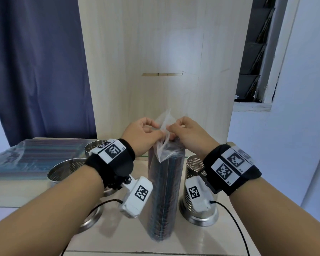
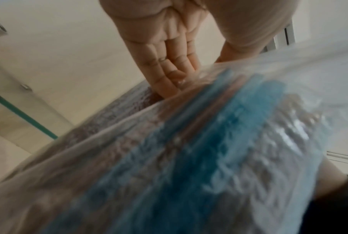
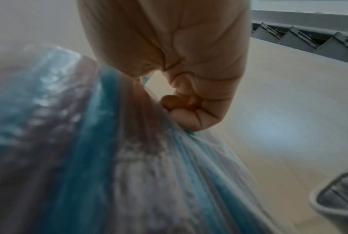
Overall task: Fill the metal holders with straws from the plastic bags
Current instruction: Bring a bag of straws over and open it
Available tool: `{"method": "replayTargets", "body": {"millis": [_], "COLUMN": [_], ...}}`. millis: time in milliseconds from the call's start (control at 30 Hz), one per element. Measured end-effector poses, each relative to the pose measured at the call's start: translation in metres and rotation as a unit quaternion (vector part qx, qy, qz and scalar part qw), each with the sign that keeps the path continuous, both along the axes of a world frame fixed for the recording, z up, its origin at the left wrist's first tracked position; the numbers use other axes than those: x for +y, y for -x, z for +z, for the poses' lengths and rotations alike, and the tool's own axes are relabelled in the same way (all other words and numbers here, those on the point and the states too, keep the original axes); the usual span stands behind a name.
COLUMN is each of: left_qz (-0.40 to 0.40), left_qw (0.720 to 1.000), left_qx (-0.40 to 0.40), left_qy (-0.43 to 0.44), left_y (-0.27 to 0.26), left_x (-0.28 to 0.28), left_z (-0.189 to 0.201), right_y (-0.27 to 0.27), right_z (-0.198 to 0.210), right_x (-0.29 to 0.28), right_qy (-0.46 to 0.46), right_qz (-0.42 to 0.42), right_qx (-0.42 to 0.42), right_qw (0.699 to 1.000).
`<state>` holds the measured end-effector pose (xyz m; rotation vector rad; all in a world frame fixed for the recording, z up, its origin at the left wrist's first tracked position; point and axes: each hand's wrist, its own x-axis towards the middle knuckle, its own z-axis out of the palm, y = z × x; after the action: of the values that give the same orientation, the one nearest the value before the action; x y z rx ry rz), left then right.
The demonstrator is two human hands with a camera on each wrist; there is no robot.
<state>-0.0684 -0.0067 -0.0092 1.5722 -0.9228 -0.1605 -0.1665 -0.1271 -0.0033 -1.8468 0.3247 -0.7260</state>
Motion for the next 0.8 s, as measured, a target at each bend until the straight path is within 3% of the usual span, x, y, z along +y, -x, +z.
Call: {"method": "replayTargets", "body": {"millis": [333,533,633,800], "left_qz": [0.018,0.109,0.126,0.073], "left_qw": [0.997,0.989,0.977,0.973], "left_qx": [-0.065,-0.085,-0.170,-0.182], "left_qy": [0.025,0.046,-0.008,-0.126], "left_y": [0.009,0.015,0.019,0.007], "left_x": [0.001,0.001,0.003,0.005], "left_z": [-0.005,-0.009,-0.006,0.009], "right_y": [-0.001,0.001,0.003,0.002], "right_z": [0.001,-0.007,-0.010,-0.009], "right_x": [-0.001,0.002,0.006,0.003], "right_qy": [0.099,0.077,0.024,0.160], "right_qz": [-0.053,-0.073,-0.014,-0.029], "right_qx": [0.031,-0.018,-0.062,-0.033], "right_qw": [0.993,0.994,0.998,0.986]}}
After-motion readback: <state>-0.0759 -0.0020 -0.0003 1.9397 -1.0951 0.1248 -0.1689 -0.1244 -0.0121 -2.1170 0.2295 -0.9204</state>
